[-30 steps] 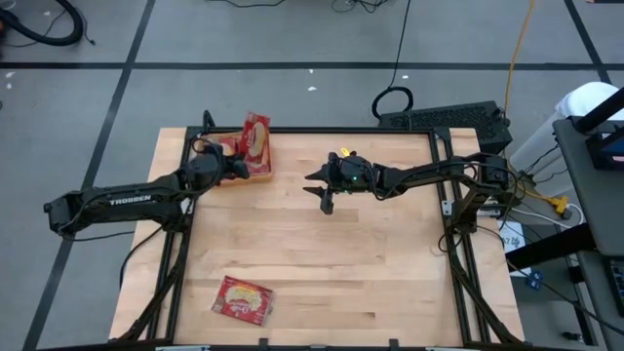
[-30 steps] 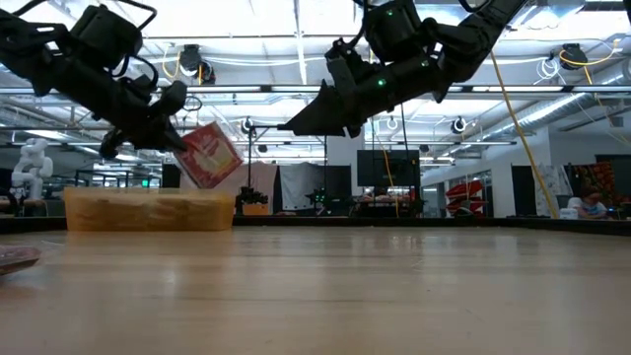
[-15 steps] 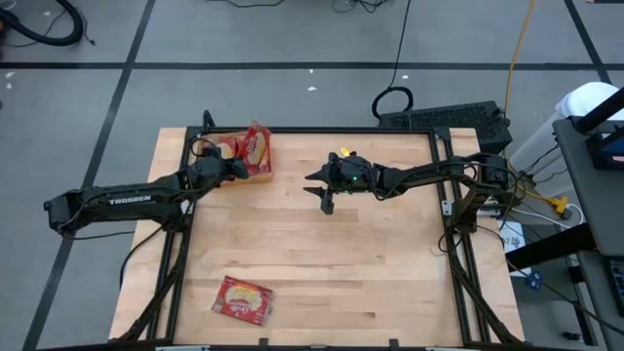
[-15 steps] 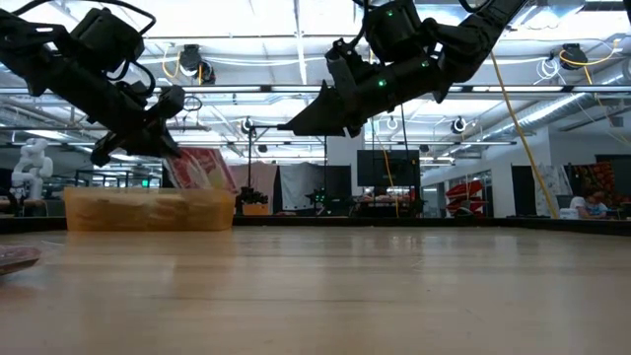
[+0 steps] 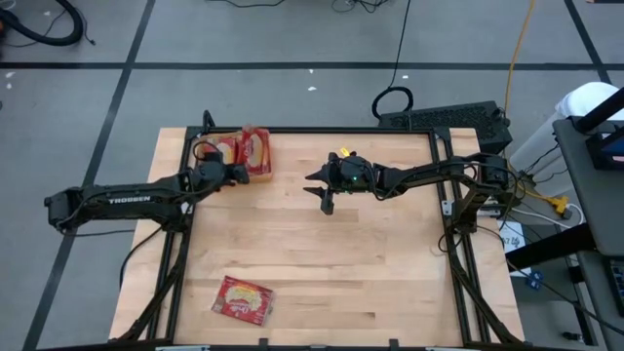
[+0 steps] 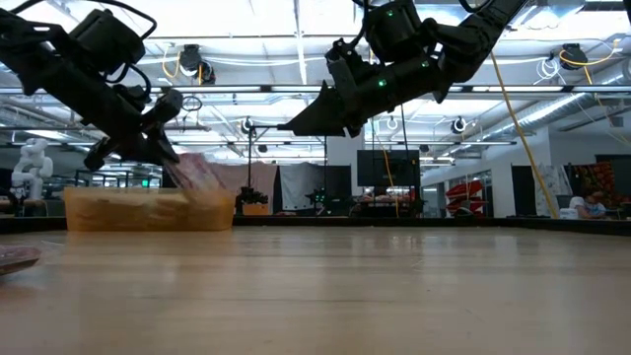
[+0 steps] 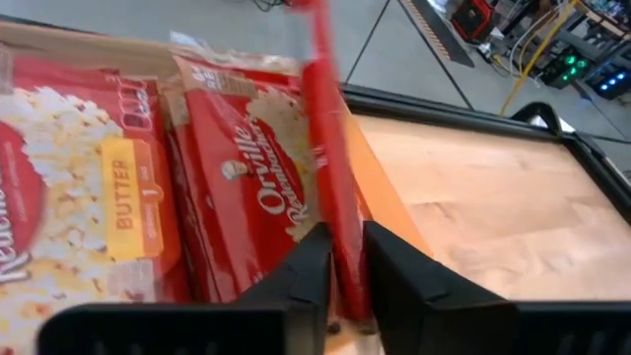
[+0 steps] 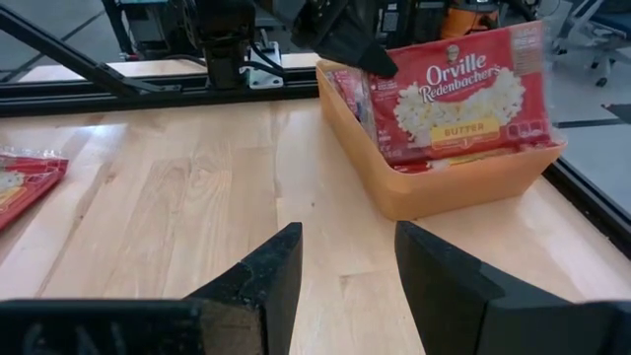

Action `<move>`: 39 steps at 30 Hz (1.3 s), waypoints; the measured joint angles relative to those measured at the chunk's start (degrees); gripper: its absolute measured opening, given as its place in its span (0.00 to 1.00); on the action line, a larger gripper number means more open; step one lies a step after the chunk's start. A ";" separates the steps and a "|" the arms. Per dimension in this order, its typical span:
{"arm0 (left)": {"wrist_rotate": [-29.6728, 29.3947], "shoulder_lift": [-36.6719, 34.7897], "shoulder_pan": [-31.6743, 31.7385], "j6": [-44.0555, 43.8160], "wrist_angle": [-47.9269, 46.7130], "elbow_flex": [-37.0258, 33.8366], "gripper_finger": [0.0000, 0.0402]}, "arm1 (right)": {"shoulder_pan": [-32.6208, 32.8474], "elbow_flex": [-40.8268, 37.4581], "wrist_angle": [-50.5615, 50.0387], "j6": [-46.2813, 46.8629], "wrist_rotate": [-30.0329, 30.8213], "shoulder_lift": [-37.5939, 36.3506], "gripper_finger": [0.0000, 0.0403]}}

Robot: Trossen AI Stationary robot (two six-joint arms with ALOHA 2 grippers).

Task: Sort popcorn bags into baskets
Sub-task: Put the red popcorn bag into the orange bin

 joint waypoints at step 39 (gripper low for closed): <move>0.66 1.50 5.95 17.15 0.65 0.02 0.54 | 0.13 -0.04 5.17 3.65 4.52 0.02 0.39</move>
